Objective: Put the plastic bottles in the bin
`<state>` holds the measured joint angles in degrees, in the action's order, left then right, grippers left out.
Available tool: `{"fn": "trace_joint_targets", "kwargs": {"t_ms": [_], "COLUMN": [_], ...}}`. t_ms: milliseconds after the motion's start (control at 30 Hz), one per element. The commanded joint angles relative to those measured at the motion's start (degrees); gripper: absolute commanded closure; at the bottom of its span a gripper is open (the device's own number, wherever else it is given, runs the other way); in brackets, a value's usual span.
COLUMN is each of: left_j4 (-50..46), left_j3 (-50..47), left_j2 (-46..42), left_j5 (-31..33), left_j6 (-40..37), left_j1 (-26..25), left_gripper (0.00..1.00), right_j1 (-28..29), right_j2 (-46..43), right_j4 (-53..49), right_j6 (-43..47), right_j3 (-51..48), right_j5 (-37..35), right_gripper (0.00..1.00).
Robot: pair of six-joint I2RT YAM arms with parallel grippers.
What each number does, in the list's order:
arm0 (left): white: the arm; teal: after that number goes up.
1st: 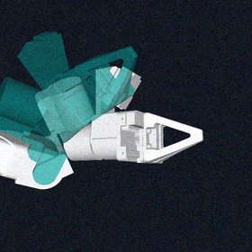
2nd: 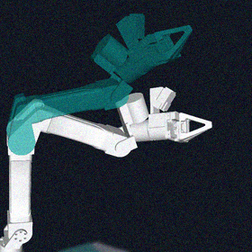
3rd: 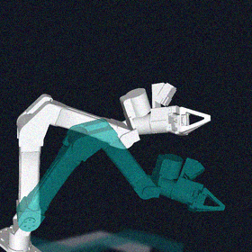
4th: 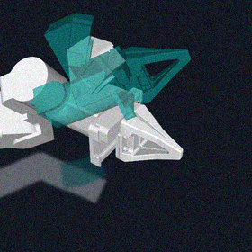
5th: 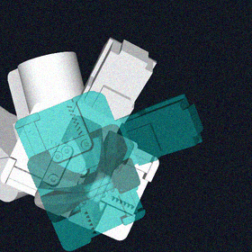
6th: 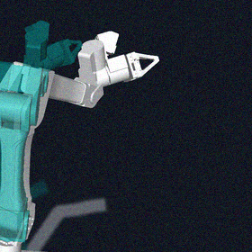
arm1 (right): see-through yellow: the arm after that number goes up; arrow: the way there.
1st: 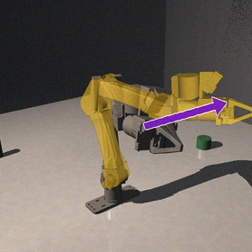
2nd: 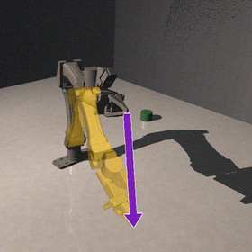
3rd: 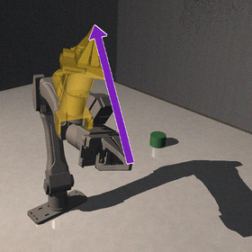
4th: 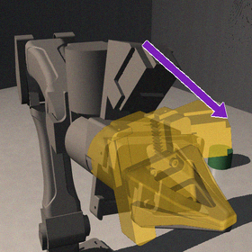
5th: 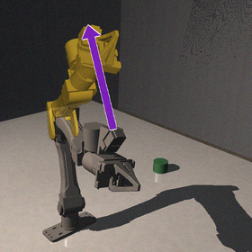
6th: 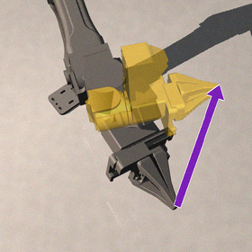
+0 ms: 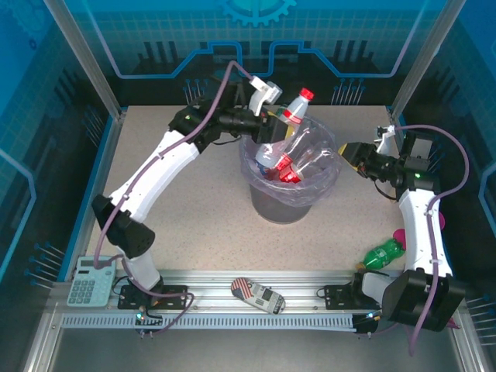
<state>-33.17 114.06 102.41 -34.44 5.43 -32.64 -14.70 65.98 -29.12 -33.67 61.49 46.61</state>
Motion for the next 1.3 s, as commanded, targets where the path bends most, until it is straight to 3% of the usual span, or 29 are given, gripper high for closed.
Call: {"fn": "trace_joint_targets", "kwargs": {"t_ms": [0,433,867,1033,1133,1267], "left_j4": [-3.81,-17.86,-30.12,-31.46,-29.69,-27.21], "left_j3": [4.17,14.33,19.38,19.84,19.88,19.67], "left_j2": [2.01,10.62,15.45,15.15,14.24,12.80], "left_j5": [-2.29,-2.25,7.38,8.42,7.79,6.72], "left_j6": [-3.39,-10.06,-19.77,-20.94,-19.87,-19.05], "left_j1": [-1.02,-3.51,-5.72,-6.03,-6.03,-6.07], "left_gripper": [0.60,0.63,0.54,0.43,0.25,0.21], "right_j1": [-0.05,0.46,1.69,2.27,2.32,2.31], "right_j2": [-0.11,1.70,2.22,2.55,2.58,2.51], "right_j4": [2.82,3.63,2.53,2.27,1.89,1.02], "right_j6": [-1.38,-1.32,-0.78,-0.78,-0.70,-0.35], "right_j3": [-0.91,-0.76,-0.12,0.60,1.21,2.24], "right_j5": [3.12,3.49,2.46,2.09,1.82,1.08], "right_gripper": [0.56,0.57,0.57,0.57,0.57,0.55]}}
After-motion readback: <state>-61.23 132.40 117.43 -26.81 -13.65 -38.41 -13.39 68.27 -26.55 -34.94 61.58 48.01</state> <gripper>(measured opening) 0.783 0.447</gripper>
